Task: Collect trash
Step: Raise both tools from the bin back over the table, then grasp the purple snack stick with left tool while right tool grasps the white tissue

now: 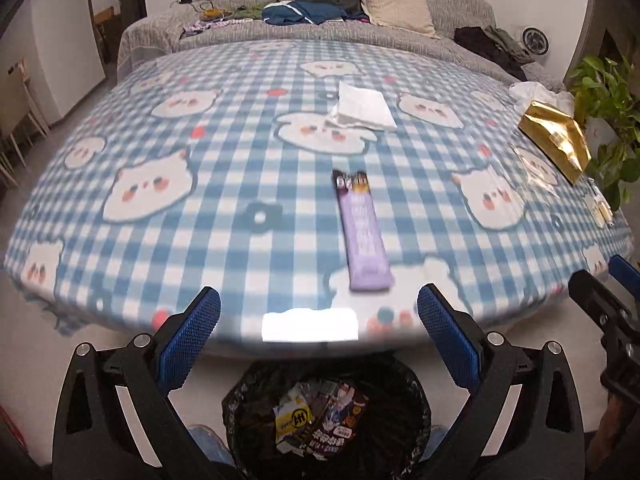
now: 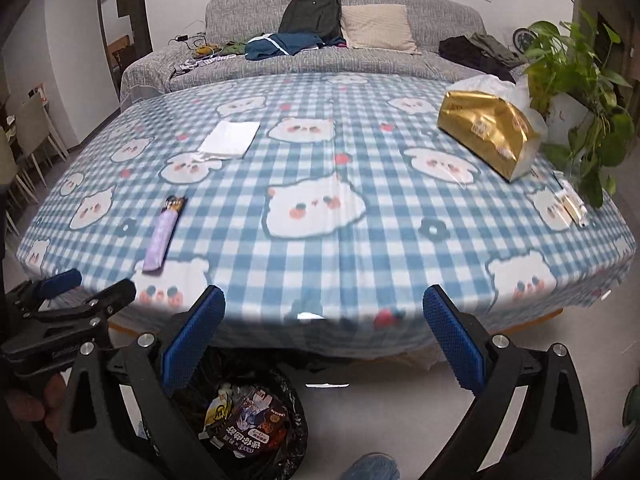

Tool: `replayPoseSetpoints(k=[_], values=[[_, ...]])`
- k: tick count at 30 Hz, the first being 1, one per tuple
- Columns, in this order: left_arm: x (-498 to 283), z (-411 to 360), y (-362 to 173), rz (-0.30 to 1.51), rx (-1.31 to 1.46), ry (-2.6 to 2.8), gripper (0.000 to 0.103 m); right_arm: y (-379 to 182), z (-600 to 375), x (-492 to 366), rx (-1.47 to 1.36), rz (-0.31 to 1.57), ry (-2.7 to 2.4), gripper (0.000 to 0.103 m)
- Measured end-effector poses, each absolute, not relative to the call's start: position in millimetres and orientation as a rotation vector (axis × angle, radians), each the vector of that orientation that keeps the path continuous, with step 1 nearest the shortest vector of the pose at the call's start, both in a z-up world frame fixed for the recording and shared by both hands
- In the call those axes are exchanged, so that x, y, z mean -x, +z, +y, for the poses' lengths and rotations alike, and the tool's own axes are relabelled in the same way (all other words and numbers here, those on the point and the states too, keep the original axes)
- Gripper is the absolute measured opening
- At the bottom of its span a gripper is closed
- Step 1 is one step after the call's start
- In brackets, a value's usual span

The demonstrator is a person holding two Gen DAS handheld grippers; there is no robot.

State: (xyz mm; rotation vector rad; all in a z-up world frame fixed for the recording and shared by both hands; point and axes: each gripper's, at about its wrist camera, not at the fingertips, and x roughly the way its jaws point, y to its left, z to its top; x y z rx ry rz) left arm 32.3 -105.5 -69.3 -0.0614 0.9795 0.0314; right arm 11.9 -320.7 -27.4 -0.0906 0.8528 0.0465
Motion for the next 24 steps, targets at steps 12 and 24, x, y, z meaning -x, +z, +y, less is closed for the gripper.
replayPoseSetpoints(k=[12, 24], values=[[-95.4, -119.4, -87.7, 1.067, 0.013, 0.048, 0.068, -22.5, -313.8, -52.1, 0.091, 0.883, 0.065, 0.095], [-98.3, -103.1, -80.8, 1.073, 0.016, 0.041, 0.017, -13.2, -293.1, -102.1, 0.089, 0.896, 0.086, 0.095]])
